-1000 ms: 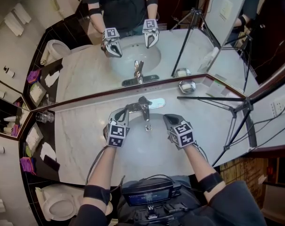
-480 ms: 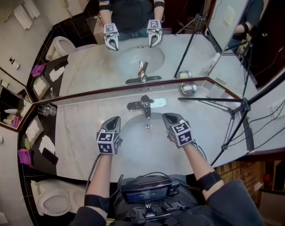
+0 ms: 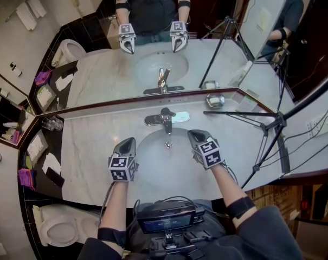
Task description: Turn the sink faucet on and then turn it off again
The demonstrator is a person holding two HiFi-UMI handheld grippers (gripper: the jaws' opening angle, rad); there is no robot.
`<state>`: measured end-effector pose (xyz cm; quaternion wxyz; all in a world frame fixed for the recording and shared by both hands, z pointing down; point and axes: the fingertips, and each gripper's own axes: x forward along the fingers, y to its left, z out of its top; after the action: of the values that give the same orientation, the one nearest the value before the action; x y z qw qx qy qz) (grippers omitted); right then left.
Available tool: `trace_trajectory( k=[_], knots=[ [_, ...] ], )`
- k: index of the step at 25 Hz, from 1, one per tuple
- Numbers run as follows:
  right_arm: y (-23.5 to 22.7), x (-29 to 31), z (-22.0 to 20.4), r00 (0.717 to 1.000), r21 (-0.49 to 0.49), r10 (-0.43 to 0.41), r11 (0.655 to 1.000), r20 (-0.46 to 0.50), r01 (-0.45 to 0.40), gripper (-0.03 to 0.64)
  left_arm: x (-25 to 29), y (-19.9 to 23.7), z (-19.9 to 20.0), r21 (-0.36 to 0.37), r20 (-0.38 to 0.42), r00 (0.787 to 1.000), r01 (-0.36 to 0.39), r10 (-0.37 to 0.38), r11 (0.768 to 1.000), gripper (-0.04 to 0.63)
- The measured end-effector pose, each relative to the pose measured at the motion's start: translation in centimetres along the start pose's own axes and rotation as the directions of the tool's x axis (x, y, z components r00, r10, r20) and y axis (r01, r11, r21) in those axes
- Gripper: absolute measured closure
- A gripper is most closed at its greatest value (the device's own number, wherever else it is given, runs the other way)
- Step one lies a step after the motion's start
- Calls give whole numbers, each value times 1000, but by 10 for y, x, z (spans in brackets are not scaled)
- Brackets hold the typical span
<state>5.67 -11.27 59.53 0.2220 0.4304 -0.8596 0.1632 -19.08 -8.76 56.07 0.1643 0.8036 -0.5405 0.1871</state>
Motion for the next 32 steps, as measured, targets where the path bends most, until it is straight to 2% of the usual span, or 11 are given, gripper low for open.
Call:
trace_trajectory(
  k=[8, 11, 15, 18, 20, 22, 27, 29, 32],
  knots=[
    [0, 0, 8, 999, -55, -37, 998, -7, 37, 597, 5, -5, -2, 15, -7, 1000, 9, -9, 1000, 595],
    [-5, 8, 7, 998, -135, -60, 989, -25, 56, 594, 9, -5, -3, 12, -11, 1000, 9, -9, 1000, 595],
    [0, 24, 9, 998, -274, -41, 961, -57, 23, 521, 15, -4, -2, 13, -16, 1000, 14, -13, 1000, 595],
    [5, 38, 11, 996, -375, -24, 927, -80, -8, 476, 18, -3, -1, 12, -20, 1000, 13, -13, 1000, 594],
    [4, 48, 12, 995, -460, -30, 888, -95, -17, 443, 21, -2, 0, 13, -21, 1000, 14, -13, 1000, 595],
    [2, 58, 12, 993, -551, -44, 834, -112, -25, 417, 23, -2, 2, 14, -20, 1000, 14, -14, 1000, 595],
    [-1, 80, 16, 986, -740, -67, 669, -150, -67, 368, 28, 0, 4, 14, -17, 1000, 13, -13, 1000, 594],
    [-2, 89, 18, 983, -795, -69, 599, -169, -94, 314, 30, 1, 4, 17, -21, 1000, 11, -11, 1000, 595],
    [-1, 103, 20, 979, -854, -66, 503, -193, -134, 313, 31, 4, 3, 13, -25, 1000, 9, -9, 1000, 595]
  ],
)
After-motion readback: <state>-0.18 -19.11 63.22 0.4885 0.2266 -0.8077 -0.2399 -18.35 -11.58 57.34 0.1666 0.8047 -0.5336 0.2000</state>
